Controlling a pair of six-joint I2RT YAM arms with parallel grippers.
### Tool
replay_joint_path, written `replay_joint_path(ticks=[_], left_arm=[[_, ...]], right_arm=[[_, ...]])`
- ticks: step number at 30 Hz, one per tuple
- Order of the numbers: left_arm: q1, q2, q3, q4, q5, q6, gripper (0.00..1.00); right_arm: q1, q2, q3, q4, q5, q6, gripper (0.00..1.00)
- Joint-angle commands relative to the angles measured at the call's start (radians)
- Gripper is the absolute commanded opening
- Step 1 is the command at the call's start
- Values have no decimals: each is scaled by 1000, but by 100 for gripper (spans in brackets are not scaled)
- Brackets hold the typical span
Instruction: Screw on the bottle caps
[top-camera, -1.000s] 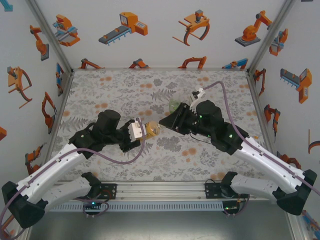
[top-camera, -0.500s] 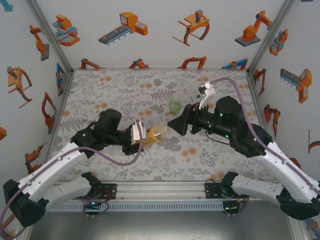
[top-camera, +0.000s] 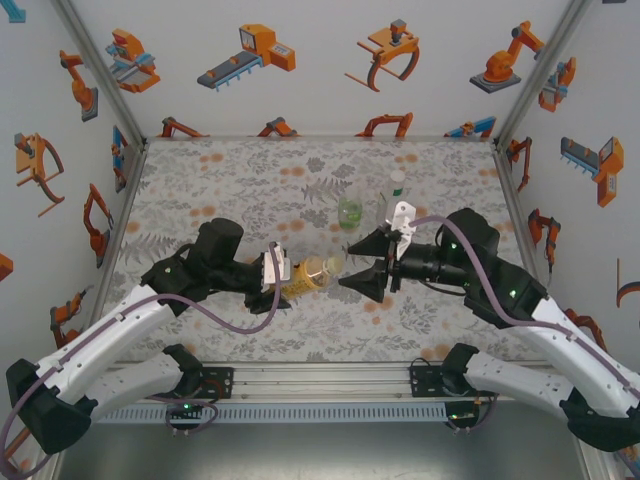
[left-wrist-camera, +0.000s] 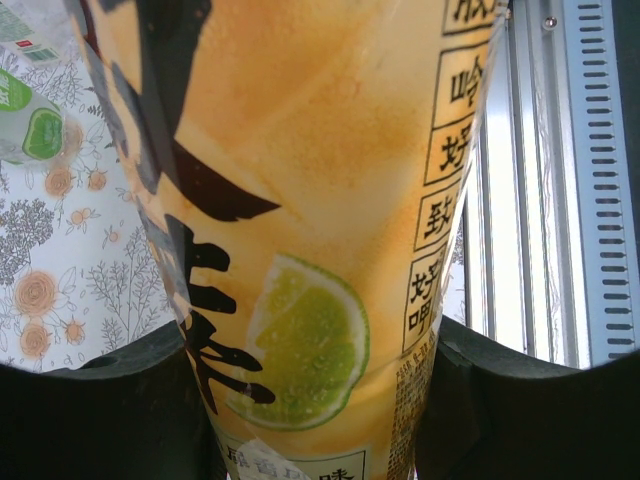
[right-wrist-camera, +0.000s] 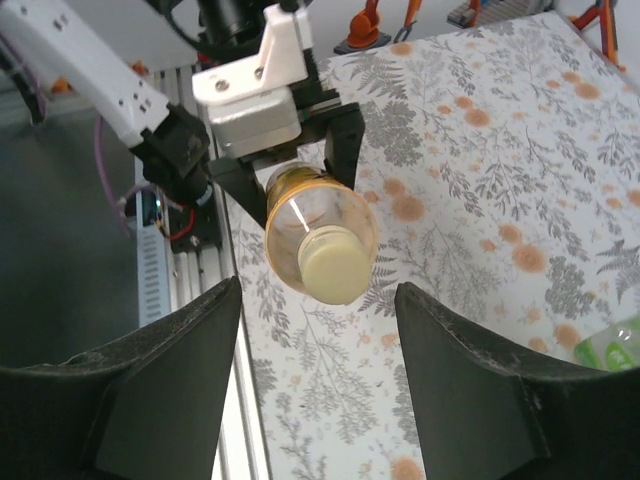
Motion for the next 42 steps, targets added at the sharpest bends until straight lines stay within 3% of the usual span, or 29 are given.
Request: replay_joint_path(ticks=[1,9,36,39,42], left_arm=[[-1,-14,28,-15,31,13,0],[-1,-15,28,-15,30,14,0],[-1,-21,25,-14,34,10,0],[-3,-20,26,-18,37,10,0],[-3,-21,26,-18,39,11,0]], right_arm=[[6,3,-7,40,-56,-168,59],[6,47,8,31,-38,-211,58],[11,84,29,25,-95,-208,27],[11,87,38,6,-100,-214,27],[11,93,46,-3,-112,-213,36]])
